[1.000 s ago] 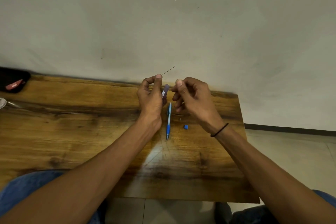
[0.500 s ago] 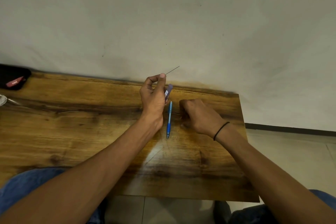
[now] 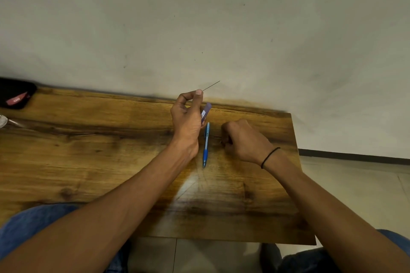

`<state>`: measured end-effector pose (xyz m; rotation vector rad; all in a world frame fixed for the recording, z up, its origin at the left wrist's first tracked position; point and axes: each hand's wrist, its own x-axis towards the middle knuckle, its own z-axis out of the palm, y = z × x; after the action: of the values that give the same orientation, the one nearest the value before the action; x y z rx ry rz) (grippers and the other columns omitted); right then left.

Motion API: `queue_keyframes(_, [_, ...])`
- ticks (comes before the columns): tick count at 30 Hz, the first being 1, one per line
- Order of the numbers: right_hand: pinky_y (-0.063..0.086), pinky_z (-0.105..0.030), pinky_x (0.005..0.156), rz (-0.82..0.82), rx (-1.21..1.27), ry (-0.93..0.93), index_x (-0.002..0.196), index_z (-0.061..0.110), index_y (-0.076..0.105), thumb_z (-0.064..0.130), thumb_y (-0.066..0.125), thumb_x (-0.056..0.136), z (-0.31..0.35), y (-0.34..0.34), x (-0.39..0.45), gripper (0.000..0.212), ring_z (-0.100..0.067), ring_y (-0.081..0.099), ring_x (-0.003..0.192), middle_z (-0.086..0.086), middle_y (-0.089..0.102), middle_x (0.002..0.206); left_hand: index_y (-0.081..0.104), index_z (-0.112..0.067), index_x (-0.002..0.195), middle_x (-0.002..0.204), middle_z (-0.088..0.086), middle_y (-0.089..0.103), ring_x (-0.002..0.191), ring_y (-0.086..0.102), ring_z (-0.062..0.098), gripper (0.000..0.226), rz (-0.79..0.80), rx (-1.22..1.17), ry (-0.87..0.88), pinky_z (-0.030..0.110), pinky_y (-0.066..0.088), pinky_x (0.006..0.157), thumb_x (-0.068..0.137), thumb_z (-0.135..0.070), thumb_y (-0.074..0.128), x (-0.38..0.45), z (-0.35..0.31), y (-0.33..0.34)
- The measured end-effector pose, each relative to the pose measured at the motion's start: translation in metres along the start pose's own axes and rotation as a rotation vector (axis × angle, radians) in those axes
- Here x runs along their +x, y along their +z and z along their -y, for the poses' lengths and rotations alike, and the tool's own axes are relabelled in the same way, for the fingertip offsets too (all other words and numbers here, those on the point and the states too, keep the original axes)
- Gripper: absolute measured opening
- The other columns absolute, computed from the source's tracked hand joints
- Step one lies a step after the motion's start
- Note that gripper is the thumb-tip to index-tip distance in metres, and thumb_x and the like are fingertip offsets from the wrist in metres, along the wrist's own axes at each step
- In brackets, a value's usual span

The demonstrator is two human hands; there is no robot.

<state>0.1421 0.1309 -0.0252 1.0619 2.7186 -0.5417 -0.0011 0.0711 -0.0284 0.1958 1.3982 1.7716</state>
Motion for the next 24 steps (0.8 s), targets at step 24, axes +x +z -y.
queue_keyframes(24, [0.063,-0.051,0.087,-0.389,0.926,-0.234,0.112,-0.004,0.064,-0.009,0.079,0.086,0.021,-0.068,-0.011,0.03,-0.027,0.076,0.097,-0.011,0.077,0.101,0.069,-0.02,0.104,0.105,0.015,0.069,0.086,0.056,0.023,0.013,-0.045,0.147,0.04,0.027,0.044,0.06,0.103,-0.033,0.067,-0.006,-0.004,0.004])
